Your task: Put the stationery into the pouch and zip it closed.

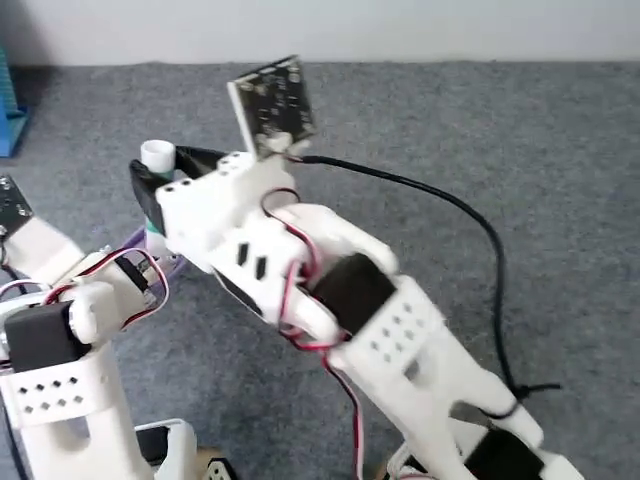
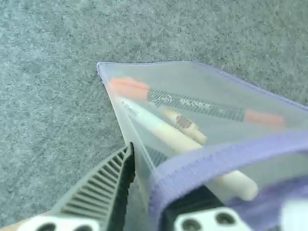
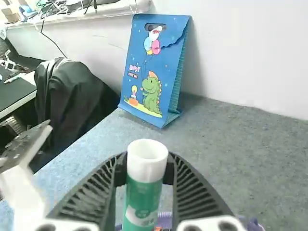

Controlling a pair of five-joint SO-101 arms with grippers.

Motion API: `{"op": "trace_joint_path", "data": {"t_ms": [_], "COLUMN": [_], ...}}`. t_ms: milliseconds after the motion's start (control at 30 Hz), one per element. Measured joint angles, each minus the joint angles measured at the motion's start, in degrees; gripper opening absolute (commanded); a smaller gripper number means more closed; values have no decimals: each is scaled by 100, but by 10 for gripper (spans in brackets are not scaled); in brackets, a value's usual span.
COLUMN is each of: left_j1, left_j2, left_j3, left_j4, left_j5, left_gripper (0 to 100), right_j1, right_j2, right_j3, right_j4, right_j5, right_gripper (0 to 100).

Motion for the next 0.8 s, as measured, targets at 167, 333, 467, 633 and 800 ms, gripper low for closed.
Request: {"op": "trace_joint_path", "data": {"t_ms": [167,333,467,633,800], "left_j1": [0,0,18,44,44], "left_j2": [0,0,0,0,0], "left_j3": [0,0,9,35,35], "left_j4": [0,0,0,0,0], "left_j5": [0,0,0,0,0], "left_gripper": [12,12,12,12,12], "right_j1": [0,0,9,18,18], "right_j2": [422,396,0,-571,-686], "right_j3": [273,1284,2189,2664,2673], "right_j4": [-422,-1521,-1987,-2040,-2321], "right_j5": [422,721,835,835,844], "right_gripper": [8,8,8,8,8]}}
